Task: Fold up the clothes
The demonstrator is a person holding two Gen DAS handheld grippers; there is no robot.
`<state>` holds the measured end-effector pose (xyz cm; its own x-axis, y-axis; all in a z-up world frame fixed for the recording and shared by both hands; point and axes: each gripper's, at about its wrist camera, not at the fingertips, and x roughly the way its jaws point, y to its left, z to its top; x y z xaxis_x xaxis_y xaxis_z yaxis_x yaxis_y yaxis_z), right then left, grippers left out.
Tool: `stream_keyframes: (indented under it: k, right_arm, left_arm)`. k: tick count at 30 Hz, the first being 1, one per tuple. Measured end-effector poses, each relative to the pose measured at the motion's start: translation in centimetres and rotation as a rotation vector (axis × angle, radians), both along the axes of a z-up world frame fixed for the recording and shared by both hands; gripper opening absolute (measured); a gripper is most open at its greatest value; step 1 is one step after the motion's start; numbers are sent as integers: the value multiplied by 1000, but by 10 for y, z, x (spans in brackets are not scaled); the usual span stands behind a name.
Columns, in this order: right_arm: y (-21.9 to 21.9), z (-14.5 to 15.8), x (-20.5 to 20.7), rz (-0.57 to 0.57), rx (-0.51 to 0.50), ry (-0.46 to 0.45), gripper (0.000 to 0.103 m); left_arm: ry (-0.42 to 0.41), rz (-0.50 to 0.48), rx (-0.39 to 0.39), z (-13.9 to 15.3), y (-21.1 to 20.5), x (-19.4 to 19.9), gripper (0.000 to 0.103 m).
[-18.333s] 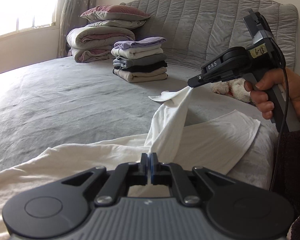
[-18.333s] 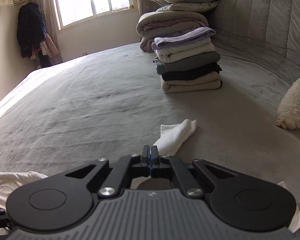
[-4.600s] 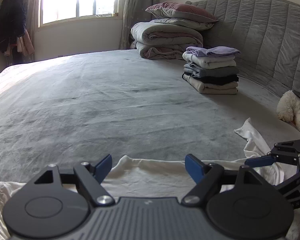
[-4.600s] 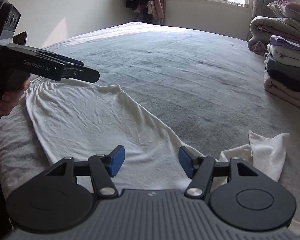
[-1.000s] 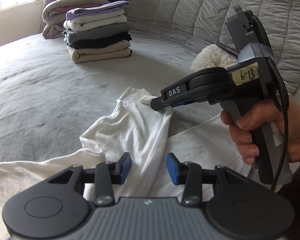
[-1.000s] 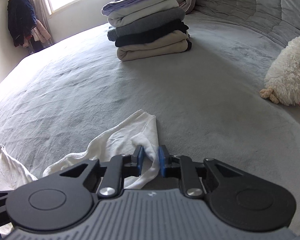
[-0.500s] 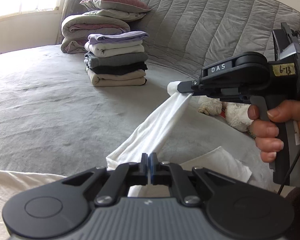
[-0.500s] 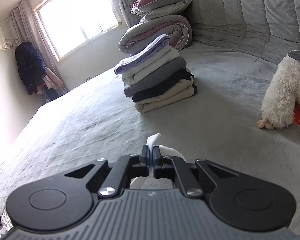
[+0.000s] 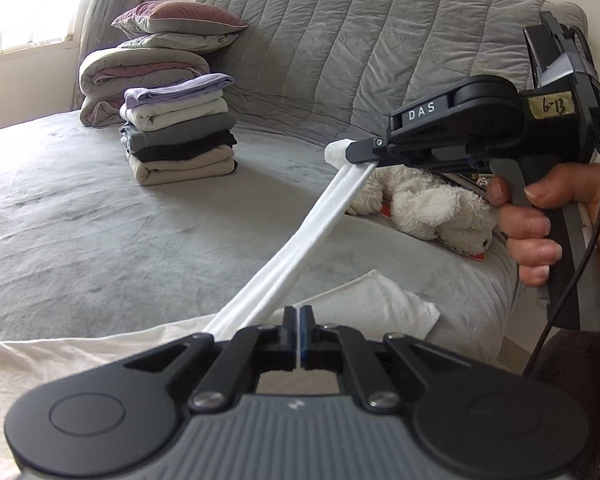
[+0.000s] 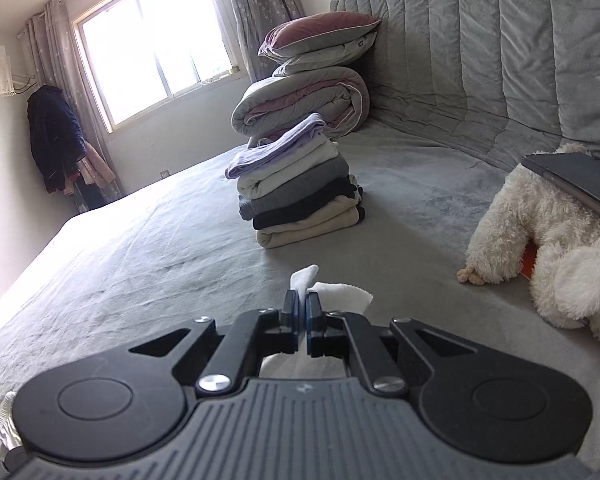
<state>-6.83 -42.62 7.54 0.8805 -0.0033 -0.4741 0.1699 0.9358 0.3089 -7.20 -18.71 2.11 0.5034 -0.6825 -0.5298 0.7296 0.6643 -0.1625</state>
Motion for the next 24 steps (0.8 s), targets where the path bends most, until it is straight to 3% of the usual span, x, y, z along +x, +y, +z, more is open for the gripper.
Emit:
stream_keyframes:
  k: [6,13,19,22,24]
  right_arm:
    - [-18,-44,-37,-62,44,90,4]
    - [-40,-87,-68,-124,124,147,3]
    - [-59,-104,-88,-183,167,142,4]
    - [-64,-100,-92,-177,176,99,17]
    - [-64,-97,-88,-144,173,76,17]
  left_arm:
    - [55,-76,63,-32,-20,-20,1]
    - [62,-118,117,-45,-30,-34,1]
    - [59,-106,119,-40,-15,-40,3]
    - [62,-64,114,-38,-2,-36,6]
    - [68,-29,106,-37,4,-30,8]
